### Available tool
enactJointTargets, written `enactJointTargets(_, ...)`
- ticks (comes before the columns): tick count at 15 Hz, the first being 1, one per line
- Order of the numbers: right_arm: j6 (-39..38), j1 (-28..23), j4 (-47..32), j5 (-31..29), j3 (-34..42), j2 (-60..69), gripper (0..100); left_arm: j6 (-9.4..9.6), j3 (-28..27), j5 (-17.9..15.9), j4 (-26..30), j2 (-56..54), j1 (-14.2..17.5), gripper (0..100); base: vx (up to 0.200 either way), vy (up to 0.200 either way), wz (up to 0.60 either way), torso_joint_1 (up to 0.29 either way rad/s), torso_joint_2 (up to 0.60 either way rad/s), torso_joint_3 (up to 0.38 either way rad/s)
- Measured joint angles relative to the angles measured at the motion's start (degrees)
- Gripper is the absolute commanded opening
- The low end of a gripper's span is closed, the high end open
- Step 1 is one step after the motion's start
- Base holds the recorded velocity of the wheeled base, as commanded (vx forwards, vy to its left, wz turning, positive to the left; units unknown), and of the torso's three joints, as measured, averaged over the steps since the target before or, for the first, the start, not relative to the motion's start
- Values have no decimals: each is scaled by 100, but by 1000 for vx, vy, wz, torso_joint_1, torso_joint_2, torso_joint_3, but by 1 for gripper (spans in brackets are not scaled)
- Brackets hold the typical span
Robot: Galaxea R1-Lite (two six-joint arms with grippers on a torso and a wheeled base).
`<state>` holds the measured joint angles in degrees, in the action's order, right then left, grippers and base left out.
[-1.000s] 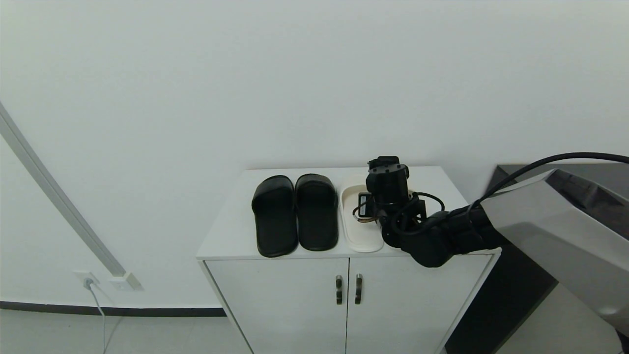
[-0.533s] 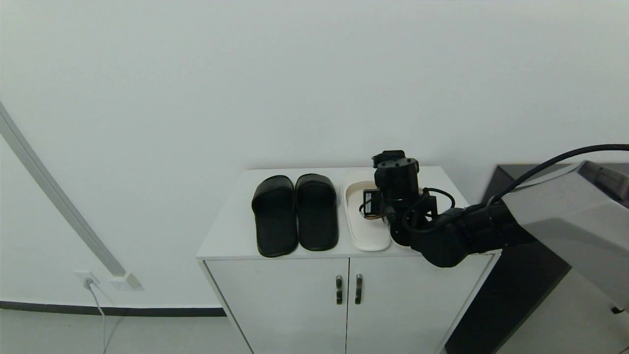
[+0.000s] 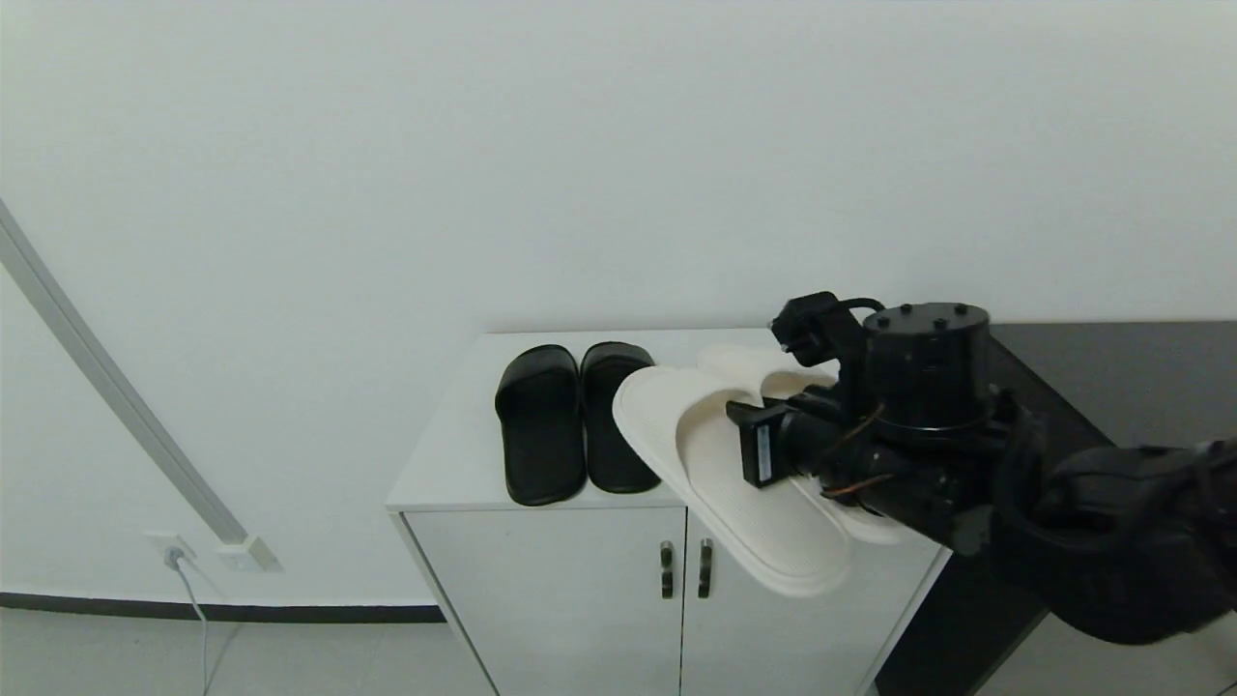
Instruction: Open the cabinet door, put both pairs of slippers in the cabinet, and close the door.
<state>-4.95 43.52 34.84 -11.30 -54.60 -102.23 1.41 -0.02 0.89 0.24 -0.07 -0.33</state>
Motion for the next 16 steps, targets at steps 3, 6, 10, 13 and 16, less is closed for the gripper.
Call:
enactJointTargets(3,11,60,-13,997,933,861,0,-16,0,-10,2,0,-2,0,0,0,0,0,0,0)
enactJointTargets(6,13,71,-9,1364,1418,1326,0,-57,2,-2,2,0,-2,0,0,0,0,0,0,0)
enactJointTargets(10,13,71,-6,1368,1525,1475,0,-99,-5,-7,0,0,-2,0,-100,0,0,1,1,1)
enactJointTargets(13,22,61,-9,1351,1604,1515,0,-99,-2,-5,0,0,-2,0,-200,0,0,7,1,1)
enactJointTargets(16,24,71,5,1365,1641,1547,0,-99,-2,-5,0,0,0,0,-67,0,0,-4,-1,2)
